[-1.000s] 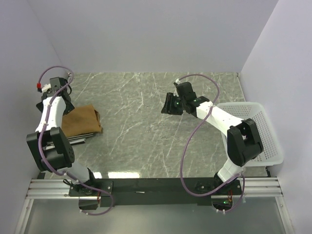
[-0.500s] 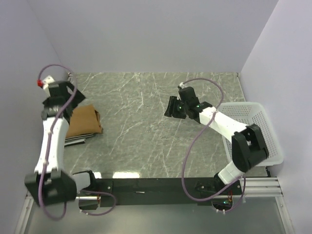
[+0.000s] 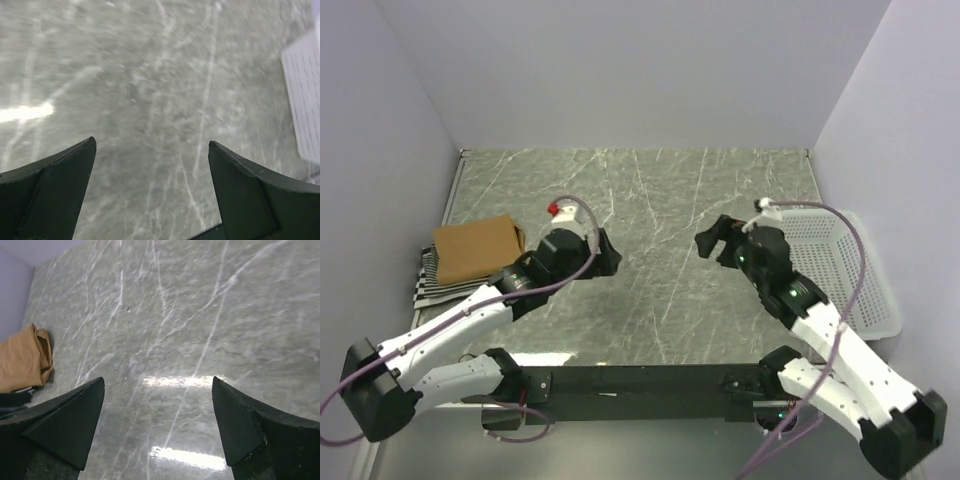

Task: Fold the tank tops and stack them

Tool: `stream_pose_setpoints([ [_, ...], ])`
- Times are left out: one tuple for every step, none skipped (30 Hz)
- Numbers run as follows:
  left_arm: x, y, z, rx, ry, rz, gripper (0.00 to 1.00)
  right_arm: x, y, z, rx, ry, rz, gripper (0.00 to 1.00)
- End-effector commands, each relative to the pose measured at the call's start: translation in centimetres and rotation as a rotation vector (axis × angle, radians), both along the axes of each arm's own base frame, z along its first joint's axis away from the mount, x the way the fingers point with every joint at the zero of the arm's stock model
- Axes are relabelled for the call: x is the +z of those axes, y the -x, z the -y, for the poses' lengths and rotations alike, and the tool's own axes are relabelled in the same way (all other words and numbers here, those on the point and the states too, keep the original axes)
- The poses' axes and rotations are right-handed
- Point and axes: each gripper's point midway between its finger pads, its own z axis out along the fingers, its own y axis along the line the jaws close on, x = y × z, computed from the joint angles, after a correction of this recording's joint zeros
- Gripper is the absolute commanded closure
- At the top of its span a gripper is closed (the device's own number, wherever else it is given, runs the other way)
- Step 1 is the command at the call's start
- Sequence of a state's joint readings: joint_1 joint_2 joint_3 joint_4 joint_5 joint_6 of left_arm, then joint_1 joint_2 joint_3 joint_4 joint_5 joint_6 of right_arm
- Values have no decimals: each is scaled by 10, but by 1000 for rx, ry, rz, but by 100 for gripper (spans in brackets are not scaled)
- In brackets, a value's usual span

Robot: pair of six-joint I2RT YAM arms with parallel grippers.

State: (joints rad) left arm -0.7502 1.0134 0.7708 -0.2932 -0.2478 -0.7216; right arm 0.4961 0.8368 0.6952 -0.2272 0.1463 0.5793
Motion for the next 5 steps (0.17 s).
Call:
stream_pose_setpoints([
  [17,-2,22,-9,58,83,1,4,11,31,-129,-2,63,6],
  [16,0,25,-28,64,85,1,5,14,36,-147,-3,73,5],
  [19,2,31,-48,79,91,1,7,20,42,-154,-5,93,5],
  [19,2,31,-49,81,91,1,8,22,47,-175,-1,104,5],
  [22,2,33,-56,84,95,1,10,24,50,-187,-4,115,4],
])
